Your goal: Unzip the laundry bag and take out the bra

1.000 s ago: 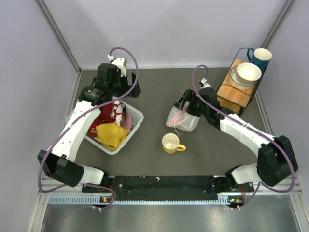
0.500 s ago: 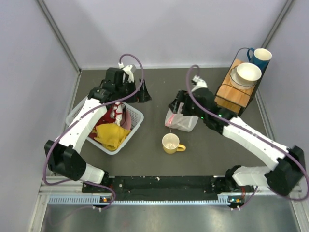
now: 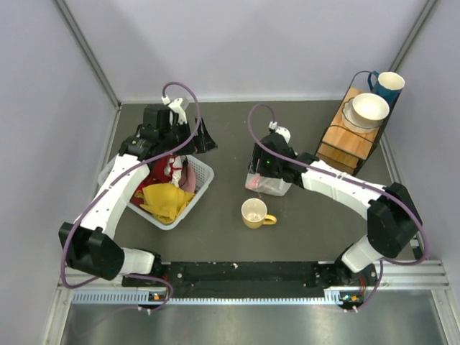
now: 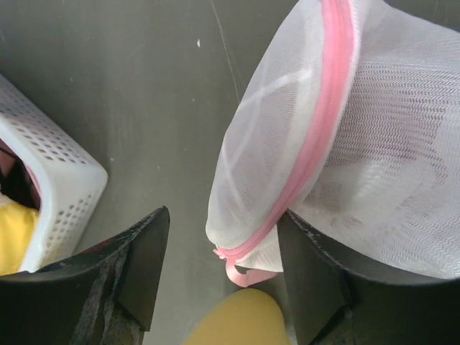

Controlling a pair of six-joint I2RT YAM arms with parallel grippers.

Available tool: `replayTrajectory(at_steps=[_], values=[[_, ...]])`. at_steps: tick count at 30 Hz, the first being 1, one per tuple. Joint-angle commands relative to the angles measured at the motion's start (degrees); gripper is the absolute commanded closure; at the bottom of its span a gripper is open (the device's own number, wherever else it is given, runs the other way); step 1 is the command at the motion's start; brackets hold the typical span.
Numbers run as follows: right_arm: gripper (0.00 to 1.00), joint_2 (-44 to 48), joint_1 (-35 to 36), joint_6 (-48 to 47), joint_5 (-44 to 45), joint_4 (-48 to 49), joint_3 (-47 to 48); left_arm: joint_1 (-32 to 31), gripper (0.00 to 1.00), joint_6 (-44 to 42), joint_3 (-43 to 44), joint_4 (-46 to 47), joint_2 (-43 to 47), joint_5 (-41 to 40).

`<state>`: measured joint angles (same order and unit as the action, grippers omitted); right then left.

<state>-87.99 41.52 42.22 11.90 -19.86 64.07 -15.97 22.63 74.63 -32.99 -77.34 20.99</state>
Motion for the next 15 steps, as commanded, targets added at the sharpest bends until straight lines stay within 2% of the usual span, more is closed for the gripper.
replayTrajectory(at_steps=[1, 2, 3, 4, 10, 15], values=[[0.55, 0.4, 0.0, 1.0, 3.6, 1.0, 3.8, 0.1, 0.01, 0.8, -1.1, 3.5, 2.2, 1.0], [0.71, 0.2, -0.4, 0.5, 3.7, 0.6, 4.8, 0.1, 0.01, 1.1, -1.2, 3.8, 2.3, 1.2], [0.93, 0.1, -0.2, 0.4, 3.5, -0.1, 5.3, 0.1, 0.01, 1.3, -1.3, 4.1, 2.4, 1.3], [1.00, 0.3, -0.4, 0.3, 3.0, -0.3, 5.6, 0.1, 0.01, 1.4, -1.2, 4.1, 2.4, 1.4], [1.00, 7.1, -0.3, -0.7, 1.8, -0.3, 6.9, 0.1, 0.01, 4.3, -3.4, 7.5, 3.3, 4.9], [1.00, 15.1, -0.5, -1.5, 0.2, 3.8, 7.4, 0.1, 0.01, 9.5, -6.1, 13.6, 3.2, 12.6]])
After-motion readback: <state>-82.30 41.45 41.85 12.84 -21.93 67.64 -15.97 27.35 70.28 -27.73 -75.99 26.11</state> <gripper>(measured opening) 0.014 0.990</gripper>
